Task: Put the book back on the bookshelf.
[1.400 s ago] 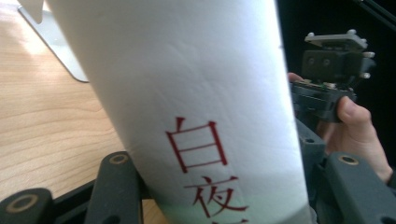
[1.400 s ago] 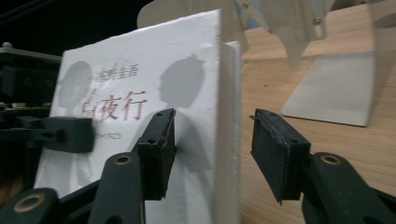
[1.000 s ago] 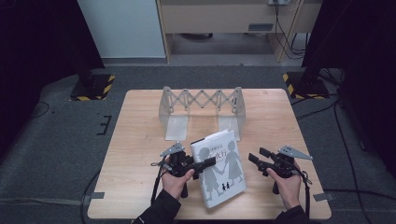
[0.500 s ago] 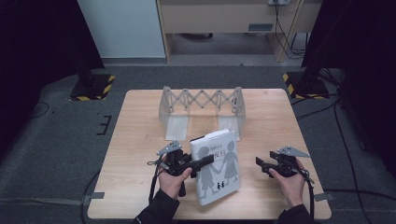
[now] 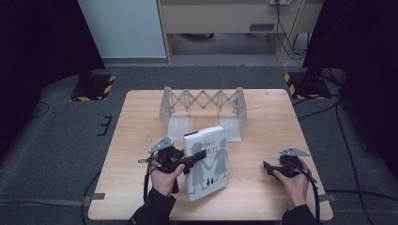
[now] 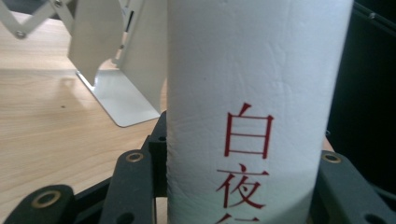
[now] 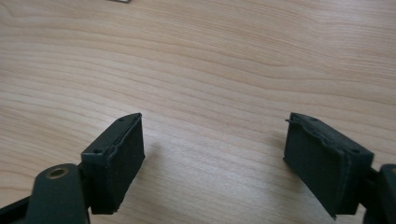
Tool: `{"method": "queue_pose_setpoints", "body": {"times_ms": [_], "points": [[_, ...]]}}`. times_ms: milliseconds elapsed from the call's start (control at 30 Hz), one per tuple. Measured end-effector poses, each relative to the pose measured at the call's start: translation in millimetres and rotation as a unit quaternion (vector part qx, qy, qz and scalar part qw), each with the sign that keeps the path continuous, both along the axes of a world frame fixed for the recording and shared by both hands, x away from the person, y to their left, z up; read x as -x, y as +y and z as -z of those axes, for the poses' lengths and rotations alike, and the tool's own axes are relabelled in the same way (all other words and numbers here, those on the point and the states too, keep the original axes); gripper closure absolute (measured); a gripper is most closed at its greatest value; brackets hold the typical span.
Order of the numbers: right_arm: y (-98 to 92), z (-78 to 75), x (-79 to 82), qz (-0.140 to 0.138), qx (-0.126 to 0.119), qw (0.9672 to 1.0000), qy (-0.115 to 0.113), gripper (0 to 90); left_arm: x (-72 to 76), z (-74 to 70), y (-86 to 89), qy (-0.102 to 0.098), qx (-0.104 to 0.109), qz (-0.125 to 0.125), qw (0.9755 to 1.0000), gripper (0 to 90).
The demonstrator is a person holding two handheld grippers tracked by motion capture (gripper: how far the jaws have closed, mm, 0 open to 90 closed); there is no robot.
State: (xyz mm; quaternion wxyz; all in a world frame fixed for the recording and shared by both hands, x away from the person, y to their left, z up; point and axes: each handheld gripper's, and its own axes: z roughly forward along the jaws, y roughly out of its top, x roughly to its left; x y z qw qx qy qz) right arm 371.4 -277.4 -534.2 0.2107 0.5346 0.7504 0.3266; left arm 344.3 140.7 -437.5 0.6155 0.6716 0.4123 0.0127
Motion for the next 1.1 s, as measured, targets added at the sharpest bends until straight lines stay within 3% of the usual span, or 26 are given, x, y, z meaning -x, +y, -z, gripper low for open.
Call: {"method": "queue_pose_setpoints", "body": {"times_ms": [200, 400, 533, 700, 867, 1100], "points": [[-1.7, 4.2, -1.3, 0.009, 0.012, 0.9998, -0.010, 10.1, -1.2, -6.7, 12.3, -0.012, -0.017, -0.024, 0.9995, 52.3], [-2.5, 4.9, -3.1, 0.016, 0.014, 0.9998, -0.003, 4.2, -3.9, -14.6, 26.6, -0.018, -0.022, -0.044, 0.9986, 52.3], [-2.6, 5.2, -3.4, 0.016, 0.015, 0.9998, -0.004, 4.1, -5.0, -23.6, 33.5, -0.034, -0.041, -0.059, 0.9969, 52.3], [-2.7, 5.2, -3.4, 0.016, 0.015, 0.9998, -0.003, 4.1, -10.7, -32.8, 46.8, -0.040, -0.031, -0.075, 0.9959, 52.3], [-2.6, 5.2, -3.4, 0.016, 0.015, 0.9998, -0.003, 4.0, -18.6, -40.9, 55.9, -0.053, -0.051, -0.098, 0.9925, 52.3], [-2.6, 5.2, -3.4, 0.016, 0.015, 0.9998, -0.003, 4.0, -31.6, -41.8, 68.6, -0.047, -0.042, -0.119, 0.9908, 52.3]]}}
